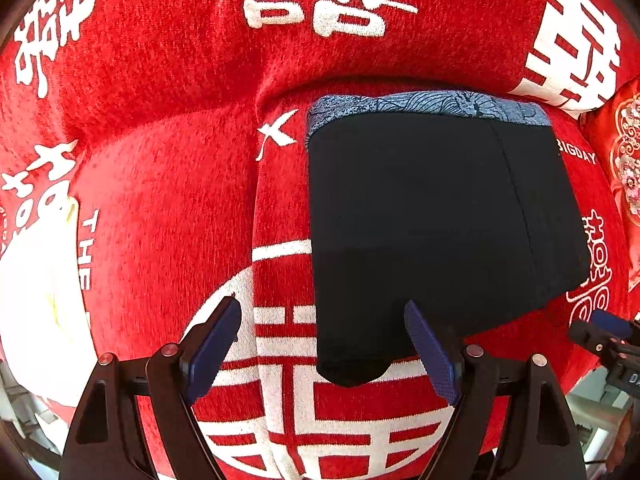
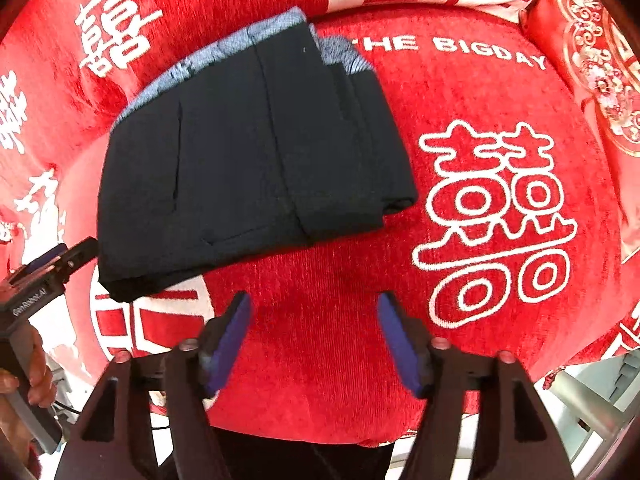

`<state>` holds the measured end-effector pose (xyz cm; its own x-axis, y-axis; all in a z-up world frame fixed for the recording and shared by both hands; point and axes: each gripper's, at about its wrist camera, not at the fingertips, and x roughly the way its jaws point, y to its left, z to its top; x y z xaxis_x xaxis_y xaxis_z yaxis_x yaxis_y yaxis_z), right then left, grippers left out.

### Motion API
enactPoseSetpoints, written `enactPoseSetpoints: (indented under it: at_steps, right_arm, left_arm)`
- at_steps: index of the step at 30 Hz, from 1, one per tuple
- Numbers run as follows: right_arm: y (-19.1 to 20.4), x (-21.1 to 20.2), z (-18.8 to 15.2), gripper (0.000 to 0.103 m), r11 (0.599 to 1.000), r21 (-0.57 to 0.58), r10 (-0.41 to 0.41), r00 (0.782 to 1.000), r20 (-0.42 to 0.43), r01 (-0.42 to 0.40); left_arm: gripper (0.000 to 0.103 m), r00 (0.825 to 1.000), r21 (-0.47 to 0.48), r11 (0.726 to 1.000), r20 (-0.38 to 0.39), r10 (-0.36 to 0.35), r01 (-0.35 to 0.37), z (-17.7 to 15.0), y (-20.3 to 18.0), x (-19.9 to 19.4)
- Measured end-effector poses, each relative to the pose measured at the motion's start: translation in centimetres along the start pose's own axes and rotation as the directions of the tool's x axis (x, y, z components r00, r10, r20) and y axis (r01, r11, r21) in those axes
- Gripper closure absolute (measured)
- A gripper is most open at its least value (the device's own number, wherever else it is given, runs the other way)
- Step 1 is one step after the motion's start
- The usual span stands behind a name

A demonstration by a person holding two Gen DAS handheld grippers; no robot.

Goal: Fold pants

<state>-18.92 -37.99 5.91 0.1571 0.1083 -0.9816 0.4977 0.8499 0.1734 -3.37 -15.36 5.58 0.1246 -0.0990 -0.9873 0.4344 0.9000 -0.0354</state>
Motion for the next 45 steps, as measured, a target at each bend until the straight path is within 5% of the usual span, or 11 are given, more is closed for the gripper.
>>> enactPoseSetpoints:
  at_steps: [14,20,24,26,29,36,38,43,45]
  right_arm:
    - [-0.1,-1.2,3.2,0.026,1.000,-0.013,0.018,0.998,0.057,-0.018]
    - [-1.3,-0.8,6.1,0.022,0.995,-0.068,0.072,0.996,0.048,-0.069]
    - [-3.5,0.2,8.6,0.022,0.979,-0.071,0.192,0.981,0.015,-0.190]
    - [-4.5,1.0,9.6,0.021,0.962,-0.075,0.263,0.965,-0.006,-0.262]
    - [-6.5,3.2,11.1,0.020,0.910,-0.054,0.409,0.911,-0.057,-0.412]
    - [-9.0,7.7,12.9,0.020,0.849,-0.040,0.515,0.842,-0.161,-0.527]
    - [-9.5,8.7,13.1,0.020,0.817,-0.005,0.566,0.805,-0.175,-0.576]
    - [-9.5,9.3,13.8,0.020,0.754,0.006,0.645,0.740,-0.190,-0.657]
    - [-8.7,9.8,14.1,0.019,0.749,-0.012,0.646,0.734,-0.210,-0.663]
  left_arm:
    - [0.018,1.000,-0.010,1.000,-0.007,-0.017,0.017,0.6,0.3,0.0]
    - [0.018,0.995,-0.100,0.990,0.015,-0.098,0.099,2.9,2.1,0.8]
    - [0.018,0.982,-0.119,0.975,-0.004,-0.189,0.187,4.7,3.7,2.6]
    - [0.018,0.967,-0.106,0.963,-0.026,-0.252,0.248,5.4,3.9,3.6]
    - [0.018,0.936,-0.070,0.939,-0.079,-0.342,0.337,6.3,4.0,5.6]
    - [0.016,0.855,-0.074,0.867,-0.140,-0.499,0.493,7.4,4.4,8.7]
    - [0.003,0.853,-0.089,0.864,-0.141,-0.503,0.495,7.3,4.1,9.2]
    - [0.002,0.823,-0.107,0.838,-0.158,-0.546,0.535,7.5,2.3,10.7]
    - [0.002,0.826,-0.105,0.839,-0.146,-0.545,0.535,7.6,1.6,10.8]
